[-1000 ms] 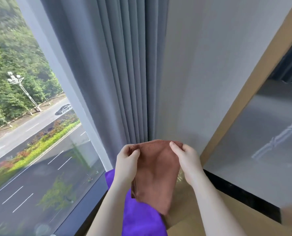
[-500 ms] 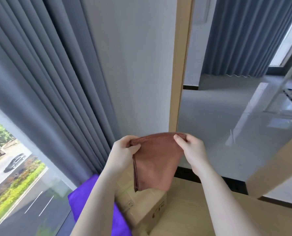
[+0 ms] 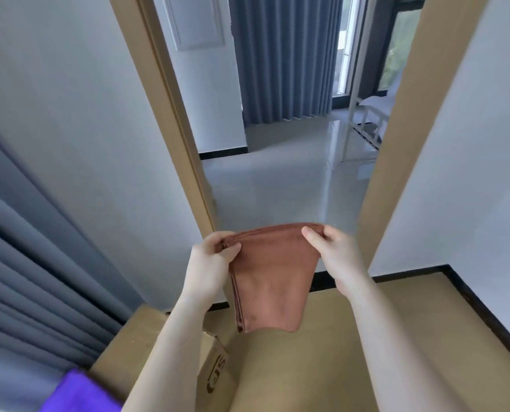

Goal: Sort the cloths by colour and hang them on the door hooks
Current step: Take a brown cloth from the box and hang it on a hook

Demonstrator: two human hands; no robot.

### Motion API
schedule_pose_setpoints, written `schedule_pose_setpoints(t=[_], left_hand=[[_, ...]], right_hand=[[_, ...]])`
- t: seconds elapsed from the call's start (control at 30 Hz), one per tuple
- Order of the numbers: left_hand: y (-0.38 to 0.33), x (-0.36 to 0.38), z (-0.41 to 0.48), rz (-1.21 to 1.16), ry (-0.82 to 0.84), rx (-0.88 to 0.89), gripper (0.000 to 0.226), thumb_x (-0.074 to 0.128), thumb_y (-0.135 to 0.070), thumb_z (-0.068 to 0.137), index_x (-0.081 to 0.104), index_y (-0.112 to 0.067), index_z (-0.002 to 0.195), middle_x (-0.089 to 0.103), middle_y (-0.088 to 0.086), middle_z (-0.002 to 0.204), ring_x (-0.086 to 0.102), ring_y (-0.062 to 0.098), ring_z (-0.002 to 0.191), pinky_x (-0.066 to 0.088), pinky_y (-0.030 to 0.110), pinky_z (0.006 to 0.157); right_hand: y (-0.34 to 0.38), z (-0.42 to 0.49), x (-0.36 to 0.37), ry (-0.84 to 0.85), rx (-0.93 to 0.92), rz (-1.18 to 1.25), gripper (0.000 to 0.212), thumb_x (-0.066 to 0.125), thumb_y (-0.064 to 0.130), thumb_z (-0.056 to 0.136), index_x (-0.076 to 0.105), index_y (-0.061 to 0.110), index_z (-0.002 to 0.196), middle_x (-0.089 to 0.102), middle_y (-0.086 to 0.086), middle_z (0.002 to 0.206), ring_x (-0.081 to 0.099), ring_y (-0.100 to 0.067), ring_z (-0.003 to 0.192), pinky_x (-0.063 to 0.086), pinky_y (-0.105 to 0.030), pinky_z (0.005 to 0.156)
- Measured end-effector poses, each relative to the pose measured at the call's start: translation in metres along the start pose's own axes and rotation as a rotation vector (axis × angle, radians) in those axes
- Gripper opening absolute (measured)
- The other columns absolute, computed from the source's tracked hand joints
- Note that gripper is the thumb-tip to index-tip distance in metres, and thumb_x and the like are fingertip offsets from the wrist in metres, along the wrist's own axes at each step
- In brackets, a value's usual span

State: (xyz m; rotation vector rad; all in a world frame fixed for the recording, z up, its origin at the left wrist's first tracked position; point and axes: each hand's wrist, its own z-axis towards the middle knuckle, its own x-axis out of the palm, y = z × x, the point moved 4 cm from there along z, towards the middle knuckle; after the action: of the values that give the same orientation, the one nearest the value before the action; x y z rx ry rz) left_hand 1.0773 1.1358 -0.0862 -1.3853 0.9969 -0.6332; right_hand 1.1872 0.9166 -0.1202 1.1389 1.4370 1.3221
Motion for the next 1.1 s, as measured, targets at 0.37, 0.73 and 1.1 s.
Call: schedule_pose_setpoints(t=[0.37, 0.73, 1.1], left_hand=[[-0.042, 0.091, 0.024, 0.01, 0.31, 0.149, 0.017, 0.061, -0.009, 0.1, 0.071, -0.022, 0.104, 0.075, -0.001, 0.095, 0.071, 0.017, 0.094, 0.053, 0.023, 0.078], [-0.071, 0.165, 0.019, 0.186, 0.628, 0.395, 0.023, 0.055, -0.017, 0.103, 0.069, -0.035, 0.107, 0.071, -0.023, 0.102, 0.063, -0.01, 0.095, 0.044, 0.002, 0.075], [-0.077, 0.256, -0.03, -0.048, 0.787, 0.287, 0.021, 0.062, -0.016, 0.101, 0.072, -0.034, 0.107, 0.075, -0.011, 0.106, 0.068, -0.002, 0.099, 0.05, 0.01, 0.082]], right_hand=[[0.023, -0.038, -0.082, -0.411, -0.071, 0.054, 0.01, 0.07, 0.02, 0.096, 0.078, 0.014, 0.097, 0.079, 0.002, 0.087, 0.071, -0.006, 0.075, 0.053, -0.017, 0.062], [0.031, -0.074, -0.135, -0.675, -0.084, 0.045, 0.01, 0.069, 0.025, 0.097, 0.078, 0.021, 0.098, 0.079, 0.005, 0.096, 0.074, -0.012, 0.094, 0.057, -0.026, 0.082], [0.017, -0.137, -0.22, -0.905, -0.07, 0.089, 0.012, 0.068, 0.026, 0.098, 0.078, 0.019, 0.097, 0.078, -0.005, 0.102, 0.07, -0.028, 0.105, 0.055, -0.047, 0.096]])
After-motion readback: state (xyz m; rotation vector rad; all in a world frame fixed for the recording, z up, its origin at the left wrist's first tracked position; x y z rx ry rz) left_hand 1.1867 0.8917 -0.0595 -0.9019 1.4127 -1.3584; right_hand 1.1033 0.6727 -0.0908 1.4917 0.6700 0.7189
